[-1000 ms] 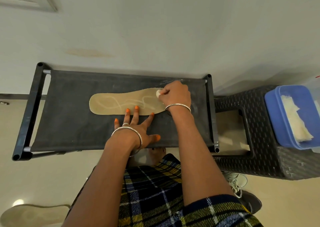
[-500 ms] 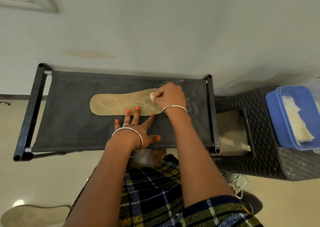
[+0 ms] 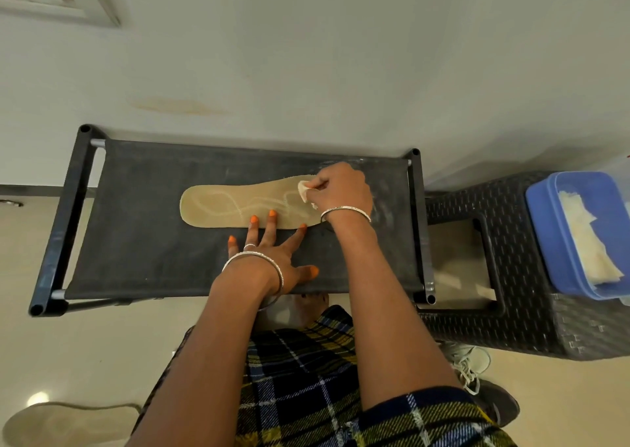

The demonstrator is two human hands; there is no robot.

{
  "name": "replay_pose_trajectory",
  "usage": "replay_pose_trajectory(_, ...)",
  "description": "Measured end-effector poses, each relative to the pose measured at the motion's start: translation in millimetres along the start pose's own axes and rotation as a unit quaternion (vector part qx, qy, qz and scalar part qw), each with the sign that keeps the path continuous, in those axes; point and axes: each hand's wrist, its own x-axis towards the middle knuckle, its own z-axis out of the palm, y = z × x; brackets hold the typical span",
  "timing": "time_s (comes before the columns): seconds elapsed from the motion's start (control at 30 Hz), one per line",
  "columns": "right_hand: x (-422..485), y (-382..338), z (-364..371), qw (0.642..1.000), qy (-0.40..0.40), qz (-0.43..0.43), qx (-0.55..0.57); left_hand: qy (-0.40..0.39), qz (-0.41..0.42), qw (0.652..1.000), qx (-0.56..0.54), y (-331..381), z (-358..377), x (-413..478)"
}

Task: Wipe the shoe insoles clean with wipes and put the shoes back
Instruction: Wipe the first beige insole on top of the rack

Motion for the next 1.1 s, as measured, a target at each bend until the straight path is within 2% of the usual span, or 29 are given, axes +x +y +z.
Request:
replay_pose_trajectory(0.1,2.7,12.4,-11.2,0.994,0.073,0.081,-0.003,0.001,0.000,1.000,-0.001,-1.4,0.4,0.7)
replay_pose_trajectory(0.17,3.2,14.3,-12.8,0.989,0.106,0.104,-0.006,0.002,0.000,1.000,-0.001,-1.0,0.3,1.0)
replay_pose_trajectory(0.23,2.7,8.6,-7.8,0.994,0.088,0.070,-0.009,0.001,-0.001,1.000,-0.002,-0.1,0.1,1.1)
replay_pose_trajectory(0.3,0.6,1.3,-1.0,1.000,0.030,-0.001,0.003,0.001,-0.003,1.000,-0.003,0.6,-0.4,0.7)
replay_pose_trajectory(0.37,-0.9,-2.9,0.5,0.999,-0.009,-0.031,0.005,0.001,-0.003,1.000,-0.003,0.3,-0.9,-0.2)
replay_pose_trajectory(0.5,5.8,8.5,-9.0,0.994,0.075,0.070,-0.025,0.002,0.000,1.000,-0.003,-1.2,-0.5,0.1)
replay_pose_trajectory(0.57,7.0,12.8,-11.2,0.989,0.105,0.094,-0.033,0.003,0.001,1.000,-0.003,-1.2,-0.7,0.3)
replay_pose_trajectory(0.63,6.9,8.8,-6.8,0.993,0.086,0.062,-0.043,0.002,0.000,1.000,-0.004,-0.8,-1.2,-0.2)
replay_pose_trajectory(0.77,2.1,-5.5,5.9,0.999,-0.005,-0.034,-0.031,0.004,-0.003,1.000,-0.004,-0.7,-0.7,-0.3)
replay_pose_trajectory(0.83,1.4,-4.8,3.7,0.999,0.002,-0.027,-0.038,0.005,-0.002,1.000,-0.003,-1.0,-0.3,0.1)
replay_pose_trajectory(1.0,8.9,12.5,-9.3,0.992,0.086,0.079,-0.056,0.005,-0.001,1.000,-0.009,-1.5,-0.9,0.2)
replay_pose_trajectory(1.1,4.2,0.5,-1.1,0.997,0.048,0.025,-0.063,0.007,-0.002,1.000,-0.008,-0.9,-0.7,-0.9)
